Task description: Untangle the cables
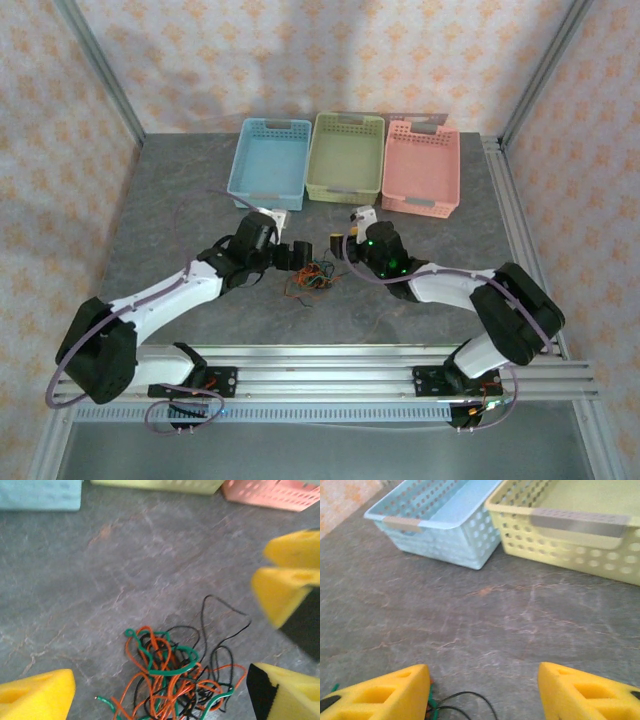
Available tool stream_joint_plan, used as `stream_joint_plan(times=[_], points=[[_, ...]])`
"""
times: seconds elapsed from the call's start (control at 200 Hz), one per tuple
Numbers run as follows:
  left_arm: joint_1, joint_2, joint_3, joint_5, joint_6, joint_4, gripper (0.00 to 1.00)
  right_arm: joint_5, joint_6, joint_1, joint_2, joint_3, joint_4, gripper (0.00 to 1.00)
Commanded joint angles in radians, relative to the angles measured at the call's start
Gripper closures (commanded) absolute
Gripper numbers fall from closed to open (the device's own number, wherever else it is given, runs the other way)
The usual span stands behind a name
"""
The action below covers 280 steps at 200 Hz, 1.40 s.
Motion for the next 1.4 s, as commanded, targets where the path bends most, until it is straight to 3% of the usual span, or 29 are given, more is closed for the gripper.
stream_joint_plan(times=[0.0, 0.255, 0.596, 0.811, 1.031, 1.136, 1.246, 1.396], points=[[0.003, 0.026, 0.046, 0.014, -0.023, -0.077, 0.14, 0.032, 0.048, -0.009, -0.019, -0.013, 0.074, 0.42], [0.001, 0.077, 0.091, 0.098, -0.089, -0.183, 0.18, -0.001, 0.070, -0.009, 0.050, 0.017, 0.071, 0.42], [-0.002, 0.057, -0.008, 0.075, -0.133, -0.216, 0.22, -0.001, 0.077, -0.009, 0.051, 0.018, 0.071, 0.43], [-0.010, 0.043, -0.054, 0.096, -0.118, -0.165, 0.43, -0.004, 0.077, -0.009, 0.061, 0.024, 0.067, 0.43], [-0.013, 0.056, -0.042, 0.081, -0.094, -0.179, 0.87, -0.003, 0.050, -0.009, 0.065, 0.033, 0.043, 0.43], [-0.015, 0.033, -0.051, 0.045, -0.090, -0.185, 1.00, -0.011, 0.022, -0.009, 0.061, 0.043, 0.020, 0.44], [-0.016, 0.004, -0.059, 0.001, -0.087, -0.195, 1.00, -0.056, -0.017, -0.009, 0.060, 0.051, 0.003, 0.45], [-0.016, 0.007, -0.062, -0.010, -0.082, -0.194, 1.00, -0.234, -0.067, -0.003, 0.093, 0.061, 0.028, 0.46]])
